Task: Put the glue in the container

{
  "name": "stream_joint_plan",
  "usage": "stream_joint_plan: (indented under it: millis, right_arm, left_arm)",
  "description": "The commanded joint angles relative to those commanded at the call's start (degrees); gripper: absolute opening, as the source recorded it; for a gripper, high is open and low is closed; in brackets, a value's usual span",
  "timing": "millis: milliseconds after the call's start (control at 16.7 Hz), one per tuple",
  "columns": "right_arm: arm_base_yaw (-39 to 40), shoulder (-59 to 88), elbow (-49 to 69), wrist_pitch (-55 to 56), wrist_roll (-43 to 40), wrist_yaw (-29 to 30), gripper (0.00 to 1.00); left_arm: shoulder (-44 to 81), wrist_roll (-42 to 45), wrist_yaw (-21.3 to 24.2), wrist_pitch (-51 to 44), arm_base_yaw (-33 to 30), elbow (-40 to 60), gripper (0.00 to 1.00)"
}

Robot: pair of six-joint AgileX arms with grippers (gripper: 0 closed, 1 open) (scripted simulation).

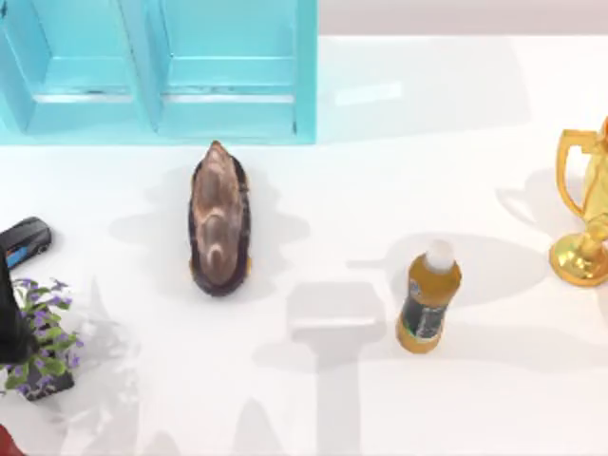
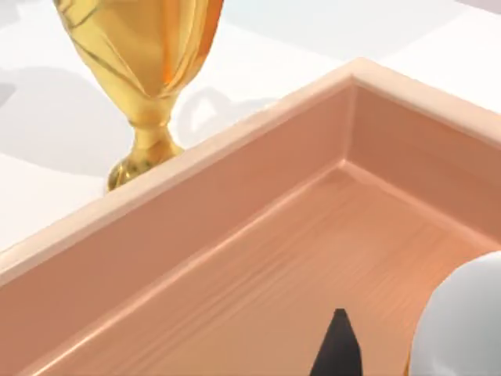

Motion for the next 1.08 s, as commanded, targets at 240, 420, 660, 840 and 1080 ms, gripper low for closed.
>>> stream_joint_plan:
  millis: [240, 420, 660, 840, 1080]
  right_arm:
    - [0.3, -0.2, 0.2, 0.2, 0.1, 0.1, 0.00]
    - [0.9, -0.5, -0.7, 2.1, 1.7, -0.1, 0.00]
    - [3.3, -1.8, -4.0, 11.4, 9.2, -1.1, 0.00]
    - [5.8, -2.8, -7.2, 20.2, 16.0, -2.2, 0.00]
    - [8.6, -3.5, -10.8, 29.7, 23.6, -3.8, 0.00]
  left_arm:
    - [0.0, 0.0, 0.0, 0.0, 0.0, 0.0, 1.00]
    - [0.0, 0.0, 0.0, 0.0, 0.0, 0.0, 1.00]
    - [0.0, 0.0, 0.0, 0.0, 0.0, 0.0, 1.00]
    - [0.0, 0.0, 0.0, 0.0, 0.0, 0.0, 1.00]
    - [0.0, 0.0, 0.0, 0.0, 0.0, 0.0, 1.00]
